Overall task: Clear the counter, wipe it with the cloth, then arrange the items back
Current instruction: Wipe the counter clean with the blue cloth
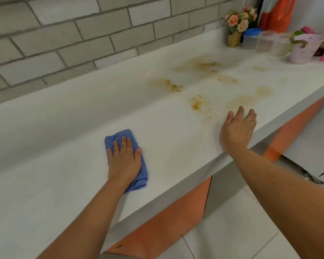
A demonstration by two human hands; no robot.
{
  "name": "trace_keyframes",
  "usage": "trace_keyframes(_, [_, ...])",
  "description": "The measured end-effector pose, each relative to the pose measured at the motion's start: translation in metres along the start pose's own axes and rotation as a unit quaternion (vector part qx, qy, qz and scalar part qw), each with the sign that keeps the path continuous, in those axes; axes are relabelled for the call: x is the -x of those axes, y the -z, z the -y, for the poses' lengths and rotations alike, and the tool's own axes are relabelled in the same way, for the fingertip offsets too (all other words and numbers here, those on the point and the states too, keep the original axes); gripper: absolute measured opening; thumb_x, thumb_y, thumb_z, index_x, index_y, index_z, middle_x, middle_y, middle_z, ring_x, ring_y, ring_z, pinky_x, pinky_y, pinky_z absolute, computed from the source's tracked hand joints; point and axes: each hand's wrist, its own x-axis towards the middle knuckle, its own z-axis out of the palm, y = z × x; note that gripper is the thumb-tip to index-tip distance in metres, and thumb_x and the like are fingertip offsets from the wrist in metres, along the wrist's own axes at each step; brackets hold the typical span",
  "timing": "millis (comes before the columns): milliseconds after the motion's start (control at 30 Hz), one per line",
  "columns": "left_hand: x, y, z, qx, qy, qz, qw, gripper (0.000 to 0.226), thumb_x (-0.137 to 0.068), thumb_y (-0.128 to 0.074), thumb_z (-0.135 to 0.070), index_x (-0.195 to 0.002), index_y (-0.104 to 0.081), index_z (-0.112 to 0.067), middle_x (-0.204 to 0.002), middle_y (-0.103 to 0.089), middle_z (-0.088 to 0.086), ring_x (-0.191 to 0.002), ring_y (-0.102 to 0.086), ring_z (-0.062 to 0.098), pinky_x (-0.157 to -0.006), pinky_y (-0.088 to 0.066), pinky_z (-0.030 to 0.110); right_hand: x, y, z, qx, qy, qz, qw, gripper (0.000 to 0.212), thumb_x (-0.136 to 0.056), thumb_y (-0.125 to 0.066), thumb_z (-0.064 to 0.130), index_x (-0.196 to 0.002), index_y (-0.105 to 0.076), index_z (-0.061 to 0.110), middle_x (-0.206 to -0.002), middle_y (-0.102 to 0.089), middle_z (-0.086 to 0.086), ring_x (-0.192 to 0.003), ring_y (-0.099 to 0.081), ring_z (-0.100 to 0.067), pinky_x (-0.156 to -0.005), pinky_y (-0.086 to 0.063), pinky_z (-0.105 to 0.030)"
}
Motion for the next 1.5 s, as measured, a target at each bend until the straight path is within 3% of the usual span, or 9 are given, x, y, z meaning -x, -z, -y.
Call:
trace_keyframes(167, [0.021,-0.011,-0.094,0.036,-0.102,0.019,0.994,0.059,-0.101,-0.014,-0.04,-0.15,0.001,-0.012,-0.159,0.007,0.003,-0.146,0.01,0.021,-0.116,0.009,0.037,0.001,0.002,0.0,-0.022,0.015,0.01,1.0,0.049,-0.102,-0.021,0.032,-0.144,-0.027,0.007,-0.152,-0.017,-0.02,-0.143,-0.011,-0.033,-0.119,-0.011,-0.042])
trace_keyframes(267, [0.056,-0.01,-0.086,0.053,-0.181,0.038,0.981,0.057,-0.101,-0.017,-0.042,-0.151,0.0,-0.02,-0.158,0.009,-0.005,-0.145,0.013,0.013,-0.115,0.011,0.031,0.001,0.005,-0.002,-0.018,0.028,0.023,0.999,0.049,-0.102,-0.022,0.033,-0.144,-0.026,0.008,-0.153,-0.017,-0.019,-0.144,-0.01,-0.032,-0.119,-0.013,-0.043])
trace_keyframes(467, [0.056,0.0,0.011,0.039,-0.008,0.002,0.999,0.06,-0.099,-0.021,-0.045,-0.151,-0.004,-0.019,-0.159,0.002,-0.002,-0.147,0.004,0.017,-0.118,0.001,0.038,-0.013,0.014,-0.014,-0.002,0.042,0.048,0.998,0.051,-0.101,-0.024,0.035,-0.147,-0.021,0.013,-0.155,-0.007,-0.018,-0.145,-0.002,-0.032,-0.119,-0.008,-0.044])
trace_keyframes(633, [0.007,-0.007,-0.02,0.002,0.043,-0.011,0.999,0.062,-0.1,-0.014,-0.044,-0.15,-0.003,-0.009,-0.159,0.001,0.007,-0.146,0.003,0.026,-0.118,0.001,0.045,-0.048,0.018,-0.03,-0.023,-0.09,0.06,0.994,0.063,-0.1,-0.021,0.041,-0.149,0.001,0.008,-0.155,0.009,-0.023,-0.145,0.012,-0.032,-0.119,0.004,-0.04])
trace_keyframes(867, [-0.067,-0.012,-0.104,0.018,-0.032,0.025,0.999,0.065,-0.099,-0.011,-0.048,-0.15,0.003,-0.011,-0.159,0.008,0.004,-0.146,0.01,0.021,-0.118,0.006,0.043,-0.054,0.004,-0.028,-0.101,-0.134,0.002,0.986,0.065,-0.101,-0.024,0.039,-0.149,0.005,0.007,-0.156,0.006,-0.021,-0.145,0.01,-0.031,-0.119,0.001,-0.04])
trace_keyframes(1000, [-0.041,-0.017,-0.167,0.038,-0.159,0.041,0.986,0.064,-0.099,-0.014,-0.048,-0.15,0.003,-0.014,-0.158,0.009,0.001,-0.146,0.011,0.017,-0.118,0.009,0.038,-0.055,0.007,-0.026,-0.108,-0.128,0.002,0.986,0.063,-0.101,-0.024,0.036,-0.149,0.003,0.005,-0.156,0.006,-0.022,-0.145,0.009,-0.031,-0.119,0.0,-0.04])
trace_keyframes(1167, [0.004,-0.016,-0.146,0.071,-0.263,0.069,0.96,0.058,-0.099,-0.02,-0.049,-0.149,0.002,-0.029,-0.15,0.013,-0.022,-0.142,0.015,0.001,-0.113,0.015,0.026,-0.058,0.014,-0.036,-0.052,-0.082,0.034,0.995,0.064,-0.101,-0.023,0.039,-0.149,0.004,0.009,-0.154,0.011,-0.025,-0.144,0.013,-0.034,-0.119,0.001,-0.041])
trace_keyframes(1367, [-0.067,-0.014,-0.134,0.036,-0.135,0.035,0.99,0.064,-0.098,-0.016,-0.049,-0.151,0.003,-0.018,-0.158,0.011,-0.003,-0.146,0.011,0.014,-0.116,0.01,0.038,-0.097,0.021,-0.048,0.01,-0.089,0.067,0.994,0.065,-0.099,-0.016,0.046,-0.15,0.004,0.01,-0.154,0.013,-0.024,-0.144,0.014,-0.033,-0.118,0.005,-0.041])
trace_keyframes(1500, [-0.128,-0.013,-0.15,0.007,-0.118,0.042,0.992,0.063,-0.099,-0.014,-0.047,-0.151,0.003,-0.015,-0.158,0.01,0.001,-0.146,0.01,0.018,-0.117,0.007,0.042,-0.104,0.006,-0.051,0.006,-0.091,0.024,0.996,0.058,-0.101,-0.018,0.037,-0.15,0.0,0.013,-0.154,0.008,-0.025,-0.145,0.01,-0.034,-0.117,0.005,-0.042])
